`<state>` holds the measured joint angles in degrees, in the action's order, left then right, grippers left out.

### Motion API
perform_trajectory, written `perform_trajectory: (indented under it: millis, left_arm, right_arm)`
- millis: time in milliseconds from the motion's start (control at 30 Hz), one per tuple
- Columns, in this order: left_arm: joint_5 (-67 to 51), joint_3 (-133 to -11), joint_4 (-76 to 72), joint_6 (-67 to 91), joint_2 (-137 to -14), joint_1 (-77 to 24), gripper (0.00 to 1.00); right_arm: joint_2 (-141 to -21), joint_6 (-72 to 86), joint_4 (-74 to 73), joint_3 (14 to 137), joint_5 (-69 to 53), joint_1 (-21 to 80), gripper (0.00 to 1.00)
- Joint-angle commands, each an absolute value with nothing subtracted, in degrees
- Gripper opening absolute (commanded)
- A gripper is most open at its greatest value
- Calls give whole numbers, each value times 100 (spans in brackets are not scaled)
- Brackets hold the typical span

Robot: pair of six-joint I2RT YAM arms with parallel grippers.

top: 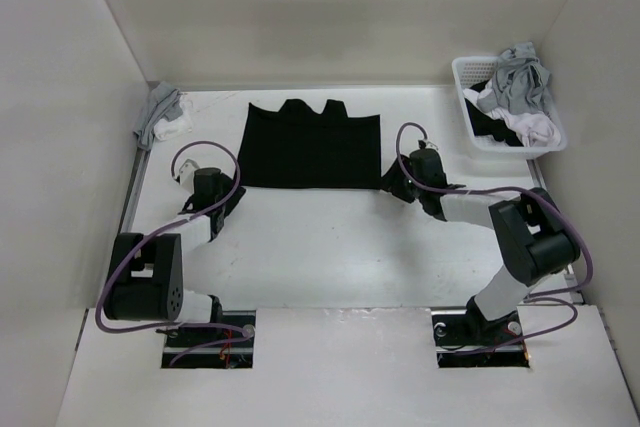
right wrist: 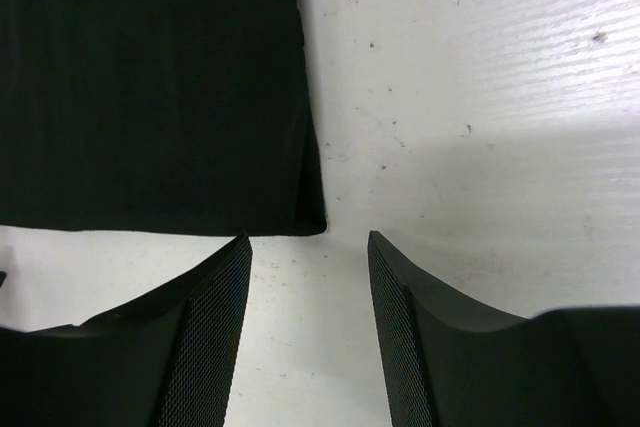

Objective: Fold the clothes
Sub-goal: Fold the tank top

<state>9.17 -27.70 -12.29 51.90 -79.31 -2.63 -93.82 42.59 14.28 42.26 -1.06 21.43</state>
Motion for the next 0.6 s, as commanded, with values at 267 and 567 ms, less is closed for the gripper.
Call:
perform_trajectory:
  millis: [267,567]
  left_arm:
    - [791,-2803,-2425,5660,-8674,-83,47]
    - [589,-2856,-3287,6258,-9711,92,30]
  right_arm:
    - [-9729,4763,2180,4175,-413,2061,49]
    - [-9844,5080,2355,4070,-413,1964,37]
